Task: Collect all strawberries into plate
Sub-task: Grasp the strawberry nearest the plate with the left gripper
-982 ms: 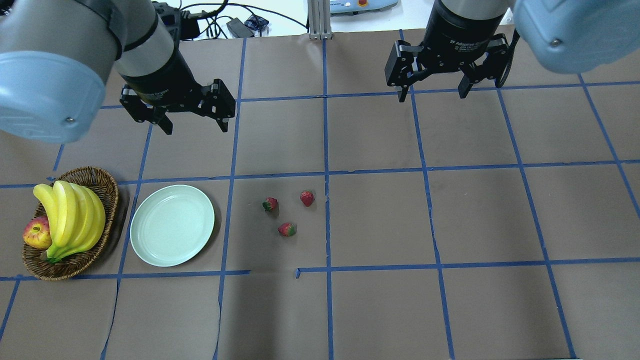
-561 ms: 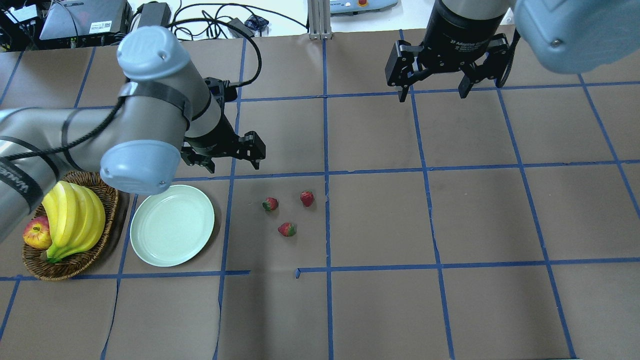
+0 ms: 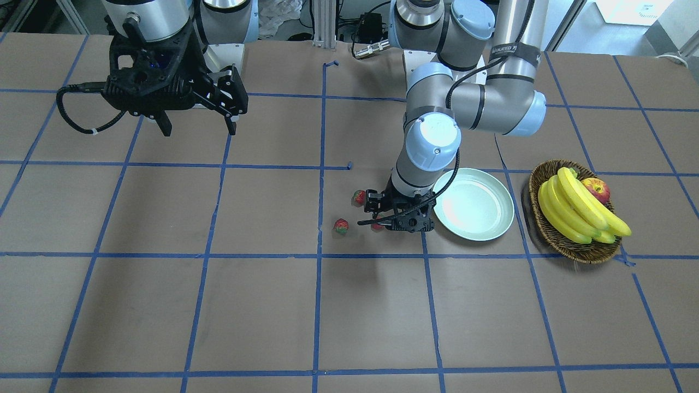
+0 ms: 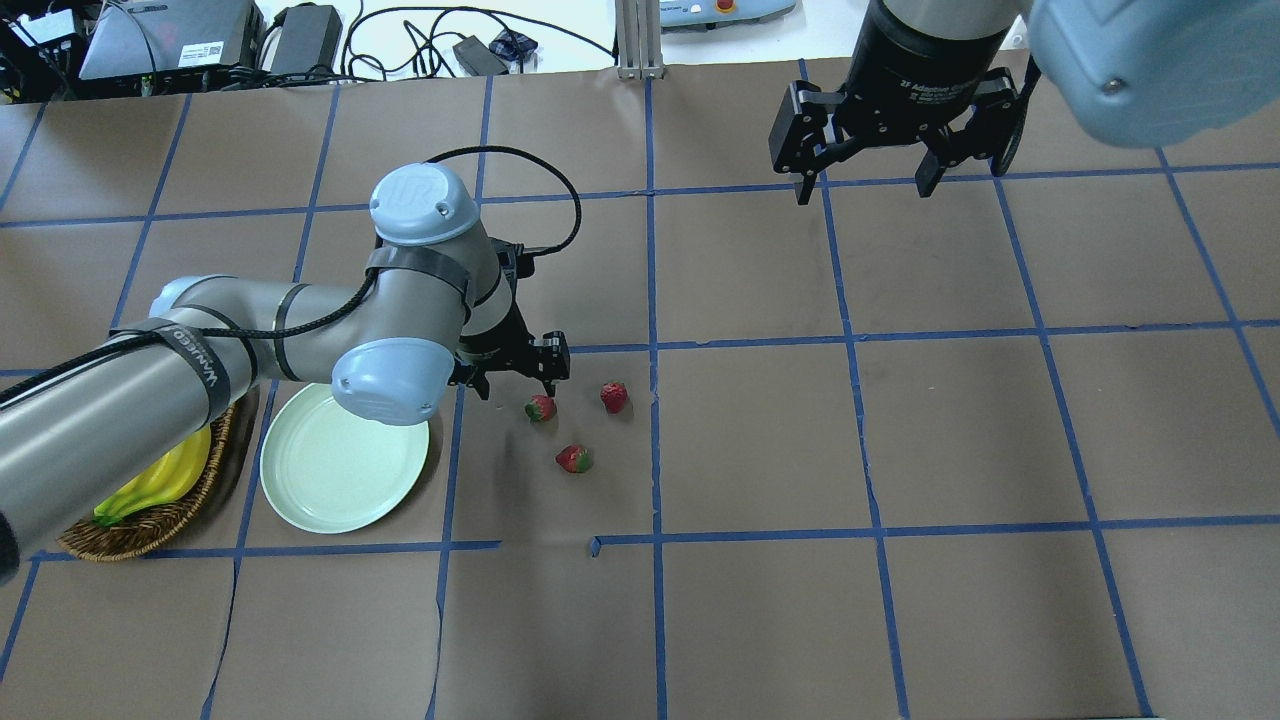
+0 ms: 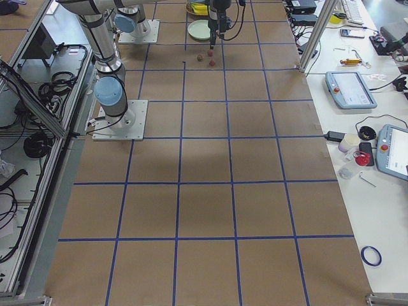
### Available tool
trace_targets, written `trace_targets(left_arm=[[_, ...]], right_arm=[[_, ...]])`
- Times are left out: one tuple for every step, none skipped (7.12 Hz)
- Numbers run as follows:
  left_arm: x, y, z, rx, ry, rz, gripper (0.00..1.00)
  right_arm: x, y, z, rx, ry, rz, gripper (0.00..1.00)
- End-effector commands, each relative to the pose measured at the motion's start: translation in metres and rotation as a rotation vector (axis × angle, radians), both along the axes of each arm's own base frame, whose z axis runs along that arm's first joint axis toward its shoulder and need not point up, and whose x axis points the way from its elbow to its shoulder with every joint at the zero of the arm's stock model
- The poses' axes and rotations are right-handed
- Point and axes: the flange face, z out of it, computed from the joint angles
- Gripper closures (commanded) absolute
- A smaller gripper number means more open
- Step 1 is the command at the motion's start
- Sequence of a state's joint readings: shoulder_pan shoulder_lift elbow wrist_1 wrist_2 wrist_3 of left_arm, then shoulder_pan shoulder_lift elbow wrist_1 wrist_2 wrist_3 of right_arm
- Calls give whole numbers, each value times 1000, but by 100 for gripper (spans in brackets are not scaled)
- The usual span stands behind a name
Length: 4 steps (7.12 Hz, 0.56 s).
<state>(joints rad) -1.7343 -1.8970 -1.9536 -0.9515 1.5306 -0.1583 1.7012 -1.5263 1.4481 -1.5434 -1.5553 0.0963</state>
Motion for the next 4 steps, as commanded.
trace_targets(left_arm=[[-12, 0, -22, 1, -44, -10, 25], [-14, 2, -22, 0, -51, -1, 38], [-15, 2, -22, 2, -50, 1, 62], [-15, 1, -21, -2, -50, -1, 84]], right_arm=[[0, 0, -1, 2, -1, 0, 0], [0, 0, 0, 0, -1, 0, 0], [0, 0, 0, 0, -1, 0, 0], [0, 0, -1, 2, -1, 0, 0]])
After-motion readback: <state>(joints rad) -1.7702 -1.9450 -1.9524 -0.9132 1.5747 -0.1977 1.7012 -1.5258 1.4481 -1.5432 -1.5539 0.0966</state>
